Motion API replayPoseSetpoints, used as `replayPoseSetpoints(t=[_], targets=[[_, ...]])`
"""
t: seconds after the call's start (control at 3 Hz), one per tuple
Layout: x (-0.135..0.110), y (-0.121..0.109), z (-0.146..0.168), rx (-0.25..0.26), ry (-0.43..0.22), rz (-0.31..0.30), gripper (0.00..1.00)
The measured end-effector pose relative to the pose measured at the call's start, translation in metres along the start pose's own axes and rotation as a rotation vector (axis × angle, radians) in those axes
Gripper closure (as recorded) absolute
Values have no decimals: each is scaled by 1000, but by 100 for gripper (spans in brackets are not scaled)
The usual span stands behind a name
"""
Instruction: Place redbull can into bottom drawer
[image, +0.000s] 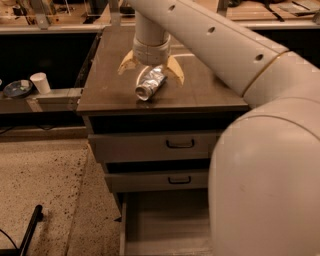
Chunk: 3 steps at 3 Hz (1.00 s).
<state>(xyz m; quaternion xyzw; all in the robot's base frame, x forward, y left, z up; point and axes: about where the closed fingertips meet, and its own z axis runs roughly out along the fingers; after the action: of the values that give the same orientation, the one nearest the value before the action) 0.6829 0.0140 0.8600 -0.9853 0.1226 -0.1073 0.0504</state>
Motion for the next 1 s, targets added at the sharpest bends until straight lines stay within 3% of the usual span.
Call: replayPoseSetpoints(t=[0.33,0.67,1.0], targets=[[19,-4,21,-39,7,77,15],[33,8,38,-106,4,213,46],[28,15,36,-83,-68,296,70]])
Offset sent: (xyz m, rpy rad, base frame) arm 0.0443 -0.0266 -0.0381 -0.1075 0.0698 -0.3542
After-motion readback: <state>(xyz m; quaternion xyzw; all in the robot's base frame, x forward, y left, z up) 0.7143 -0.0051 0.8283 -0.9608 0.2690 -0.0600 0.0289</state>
